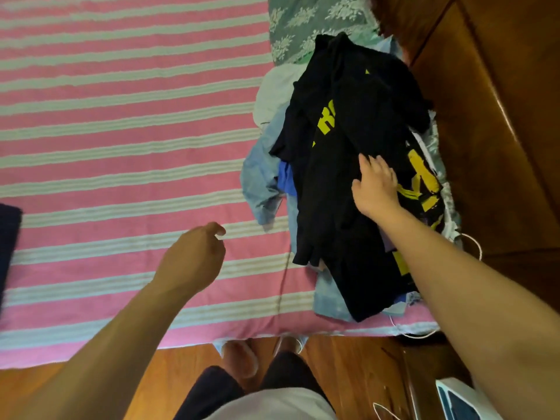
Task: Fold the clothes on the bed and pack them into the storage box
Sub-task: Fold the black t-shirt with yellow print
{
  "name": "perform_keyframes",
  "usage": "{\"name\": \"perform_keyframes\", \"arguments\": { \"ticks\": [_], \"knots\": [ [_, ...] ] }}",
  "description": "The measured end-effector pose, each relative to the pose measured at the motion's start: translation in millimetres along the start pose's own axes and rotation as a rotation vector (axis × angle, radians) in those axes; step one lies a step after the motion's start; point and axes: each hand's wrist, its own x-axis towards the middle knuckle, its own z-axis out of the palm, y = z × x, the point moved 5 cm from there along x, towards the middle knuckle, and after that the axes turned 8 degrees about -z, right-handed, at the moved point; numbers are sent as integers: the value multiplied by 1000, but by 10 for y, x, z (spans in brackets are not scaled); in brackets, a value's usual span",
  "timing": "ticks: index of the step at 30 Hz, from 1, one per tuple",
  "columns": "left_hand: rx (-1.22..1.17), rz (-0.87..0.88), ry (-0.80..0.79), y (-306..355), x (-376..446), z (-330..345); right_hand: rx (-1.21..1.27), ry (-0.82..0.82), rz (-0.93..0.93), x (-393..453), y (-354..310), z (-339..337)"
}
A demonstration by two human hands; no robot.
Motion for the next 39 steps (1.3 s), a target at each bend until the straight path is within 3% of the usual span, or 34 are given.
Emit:
{"name": "perform_keyframes", "arguments": {
  "ticks": [5,10,12,17,19,21,22,25,28,33,36,39],
  "knots": [
    [-343,132,19,208,-306,54,479,26,-11,-683,-154,-335],
    [-395,341,2,546,-540,48,1067,62,58,-1599,-531,-742],
    [-475,424,-48,703,-626,-10,1292,51,-5,-1799,-810,-924],
    [-730,572,-146,1169,-861,-217,1536,-49,-316,-2006,-1530,-1506],
    [-767,493,-13,1200,-911,-327,1606,-59,-388,-2009,-1696,-1738],
    [-822,339,157,1043,-890,-504,1599,-51,-456,-1982,-1798,-1950],
    [-915,278,168,920,-841,-581,1551,-37,-476,-1949,-1827,-2030],
    [-1193,167,107,573,-808,-1002,1333,-45,-453,-1746,-1848,-2054],
    [-1231,103,54,183,-909,-1423,1129,-236,-475,-1549,-1957,-1734],
    [-1646,-134,19,-728,-1095,-1787,784,-423,-504,-1729,-2301,-608],
    [-1737,-235,96,-1269,-1179,-1855,520,-396,-489,-2131,-2467,315],
    [-1743,-312,118,-1785,-1186,-1846,519,-479,-400,-2436,-2703,1036]
  ]
}}
